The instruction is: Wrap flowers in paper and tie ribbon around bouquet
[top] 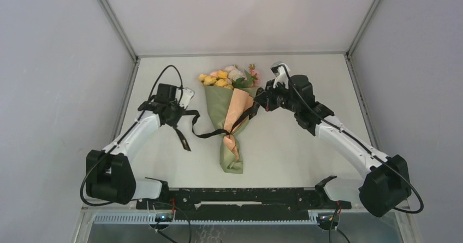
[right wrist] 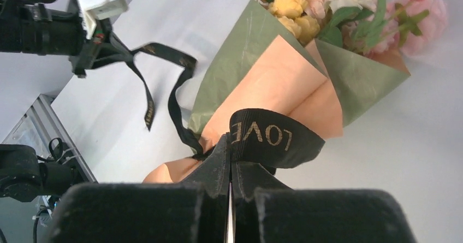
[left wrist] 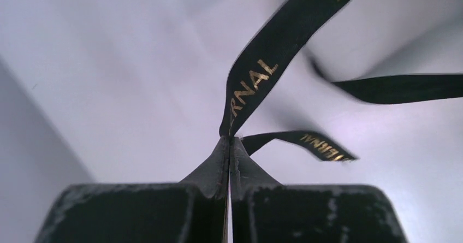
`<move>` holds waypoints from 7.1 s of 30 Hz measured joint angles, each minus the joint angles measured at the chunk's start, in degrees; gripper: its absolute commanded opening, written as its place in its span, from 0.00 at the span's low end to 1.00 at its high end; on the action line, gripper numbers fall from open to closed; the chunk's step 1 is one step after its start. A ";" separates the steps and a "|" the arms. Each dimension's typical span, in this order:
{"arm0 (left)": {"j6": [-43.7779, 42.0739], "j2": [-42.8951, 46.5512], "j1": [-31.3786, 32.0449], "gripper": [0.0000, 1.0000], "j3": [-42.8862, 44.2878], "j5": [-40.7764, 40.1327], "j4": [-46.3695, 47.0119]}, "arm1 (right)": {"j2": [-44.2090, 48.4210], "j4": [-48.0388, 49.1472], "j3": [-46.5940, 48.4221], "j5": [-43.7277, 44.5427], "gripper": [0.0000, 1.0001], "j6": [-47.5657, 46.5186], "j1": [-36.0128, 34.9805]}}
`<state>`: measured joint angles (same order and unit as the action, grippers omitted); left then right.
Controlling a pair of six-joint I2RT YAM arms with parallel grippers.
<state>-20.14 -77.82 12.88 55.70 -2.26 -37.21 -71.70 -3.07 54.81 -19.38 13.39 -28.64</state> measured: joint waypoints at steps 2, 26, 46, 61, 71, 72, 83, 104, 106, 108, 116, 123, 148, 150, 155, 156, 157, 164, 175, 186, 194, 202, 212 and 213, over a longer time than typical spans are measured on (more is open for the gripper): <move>-3.08 2.16 -2.29 0.00 -2.64 -4.02 1.31 | 1.05 -2.12 -0.04 0.90 0.00 0.04 0.76; -34.12 1.38 -42.77 0.00 -21.73 -25.73 29.57 | 9.25 -11.98 -27.15 -13.07 0.00 20.68 47.80; -35.34 -2.56 -46.62 0.00 -20.83 -22.51 28.48 | 8.04 -13.07 -30.58 -19.39 0.00 22.23 56.76; -12.20 10.67 -10.38 0.00 16.87 3.13 -12.44 | 9.27 -17.09 -23.61 6.95 0.67 21.27 21.62; 1.57 14.88 -2.86 0.00 46.18 24.33 -25.66 | 19.37 -29.62 -13.03 33.09 0.91 16.61 1.40; 2.80 15.82 -2.84 0.00 47.19 25.97 -26.73 | 20.63 -26.21 -12.48 33.24 0.90 13.38 -2.58; 9.53 19.06 -2.73 0.00 51.04 32.61 -30.29 | 0.52 12.68 -11.98 7.48 0.87 -16.24 -24.37; 10.01 19.69 -2.73 0.00 52.96 30.53 -31.69 | -26.97 29.49 0.92 -6.69 0.10 -15.65 -25.75; 9.60 20.02 -2.71 0.00 52.81 29.68 -32.02 | -26.95 29.22 1.16 -6.97 0.00 -14.12 -25.14; 9.16 20.74 -2.73 0.00 51.67 28.59 -31.89 | -26.95 28.76 1.20 -7.32 0.00 -12.39 -24.37; 0.24 27.15 -2.73 0.64 24.11 18.88 -29.62 | -26.27 26.36 1.20 -7.69 0.00 -3.93 -20.41; -14.03 29.29 0.52 0.67 -1.92 8.68 -31.76 | -21.99 25.09 0.68 -5.60 0.00 4.61 -17.70; 23.30 18.03 16.26 0.52 -34.47 27.52 56.00 | -17.09 25.42 -4.50 1.86 0.00 18.27 -17.20; 25.27 17.00 16.65 0.41 -35.34 27.65 61.20 | -17.09 25.40 -4.50 2.03 0.00 18.32 -17.20; 28.22 14.60 17.53 0.03 -36.09 27.56 69.22 | -16.98 25.38 -4.50 2.40 0.00 18.45 -17.20; 28.72 14.05 17.73 0.00 -36.24 27.30 70.38 | -16.92 25.38 -4.50 2.45 0.00 18.45 -17.20; 29.18 13.60 17.81 0.00 -36.41 26.91 71.38 | -16.83 25.31 -4.50 2.45 0.00 18.43 -17.20; 29.51 13.09 18.03 0.00 -37.88 25.99 74.95 | -12.70 16.76 -4.37 8.04 0.52 15.82 -17.22; 17.42 16.02 18.88 0.00 -43.54 28.57 78.34 | 1.09 -25.53 -7.67 34.53 0.66 21.53 4.57; 14.56 19.12 20.02 0.00 -45.64 29.44 78.58 | 1.38 -28.44 -17.66 27.61 0.63 22.05 17.09; 14.05 19.87 20.48 0.00 -45.64 29.40 78.44 | -6.73 -23.43 -12.92 27.71 0.63 20.28 21.90; 13.55 19.89 20.61 0.00 -45.64 29.40 78.42 | -18.80 -20.85 -6.36 25.07 0.52 17.46 21.92; 11.56 19.87 20.65 0.00 -45.64 29.44 78.49 | -21.00 -19.15 -5.07 22.25 0.00 14.47 21.84; 11.13 19.87 20.65 0.00 -45.64 29.46 78.49 | -21.00 -19.12 -5.07 22.14 0.00 14.01 21.81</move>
<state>-9.02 -57.95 33.54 10.07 27.20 41.28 -92.71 -22.20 49.74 2.76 27.40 -6.83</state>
